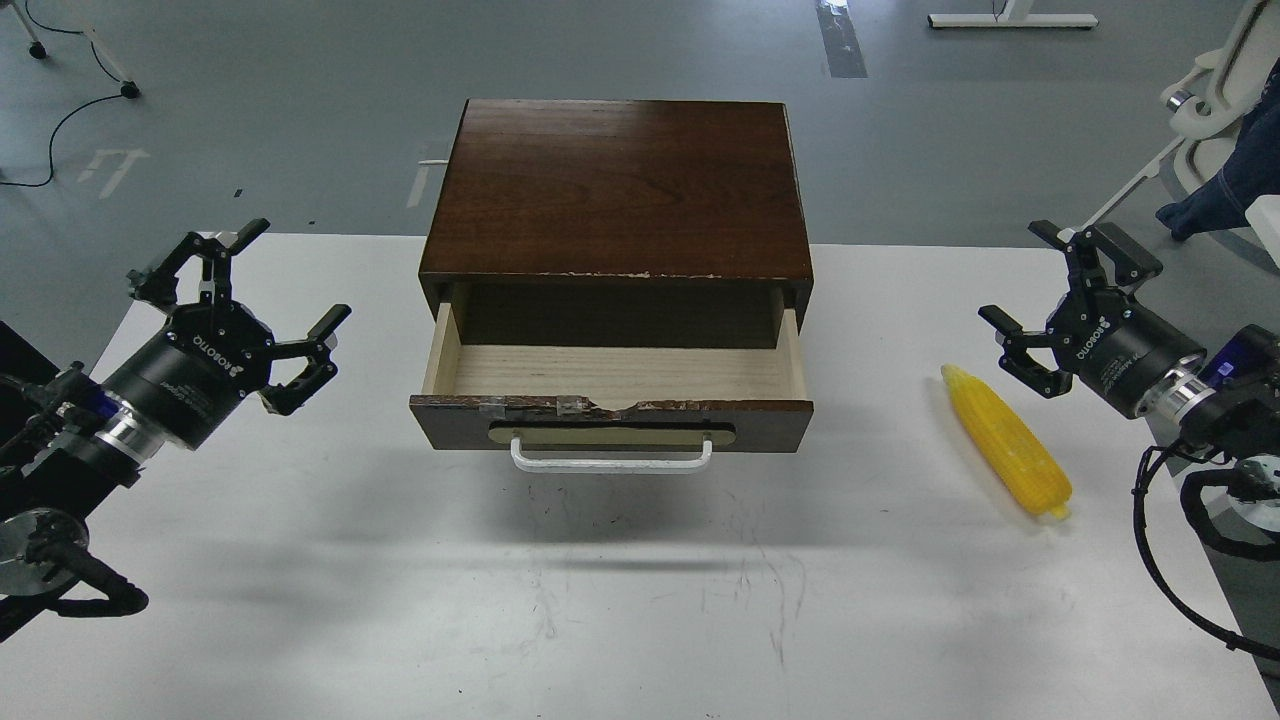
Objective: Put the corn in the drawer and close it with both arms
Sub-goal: 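Move the right gripper toward the yellow corn cob on the table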
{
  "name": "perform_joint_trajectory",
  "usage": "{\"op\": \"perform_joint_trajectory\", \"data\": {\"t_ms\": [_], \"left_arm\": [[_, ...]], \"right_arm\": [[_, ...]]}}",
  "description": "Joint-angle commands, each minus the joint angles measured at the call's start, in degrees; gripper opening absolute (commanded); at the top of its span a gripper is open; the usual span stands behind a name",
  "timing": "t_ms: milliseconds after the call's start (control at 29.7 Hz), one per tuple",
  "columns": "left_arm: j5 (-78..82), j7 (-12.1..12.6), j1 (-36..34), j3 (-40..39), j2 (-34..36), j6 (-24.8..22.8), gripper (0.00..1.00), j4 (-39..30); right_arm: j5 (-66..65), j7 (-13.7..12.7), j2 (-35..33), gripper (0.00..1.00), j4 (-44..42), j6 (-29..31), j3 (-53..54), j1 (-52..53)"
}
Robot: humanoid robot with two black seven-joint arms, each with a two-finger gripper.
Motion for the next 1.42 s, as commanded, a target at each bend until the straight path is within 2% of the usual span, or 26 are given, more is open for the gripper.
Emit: {"op": "perform_joint_trajectory", "data": {"t_ms": [0, 472, 607, 843, 944, 1079, 1281, 1382], "left_arm": [[0.00, 0.00, 0.07, 0.03, 0.02, 0.00, 1.00, -0.04], [-0.09, 0.00, 0.42, -0.23, -0.59, 0.00, 1.00, -0.21], [-0.09, 0.00, 0.42, -0.24, -0.51, 0.00, 1.00, -0.21], [-0.09, 0.00, 0.42, -0.24, -0.42, 0.00, 1.00, -0.30], [-0.09, 0.00, 0.42, -0.32, -0.42, 0.00, 1.00, -0.30], [-0.09, 0.00, 0.42, -0.32, -0.33, 0.00, 1.00, -0.39], [0.00, 0.00, 0.42, -0.32, -0.24, 0.00, 1.00, -0.39], [-0.08, 0.00, 0.42, -0.32, -0.24, 0.00, 1.00, -0.39]], "right_arm": [[-0.01, 0.00, 0.01, 1.00, 0.01, -0.03, 0.01, -0.18], [-1.15, 0.00, -1.13, 1.00, 0.44, 0.23, -0.25, 0.51], [-5.80, 0.00, -4.73, 1.00, 0.89, 0.32, -0.25, 2.01], [-31.00, 0.00, -11.23, 1.00, 1.41, 0.32, -0.43, 8.76], [-37.46, 0.00, -12.39, 1.00, 1.33, 0.32, -0.61, 11.07], [-53.93, 0.00, -14.40, 1.00, 1.33, 0.32, -1.13, 15.63], [-72.50, 0.00, -13.97, 1.00, 1.41, 0.32, -1.75, 17.39], [-80.77, 0.00, -12.74, 1.00, 2.03, -0.03, -5.69, 17.39]]}}
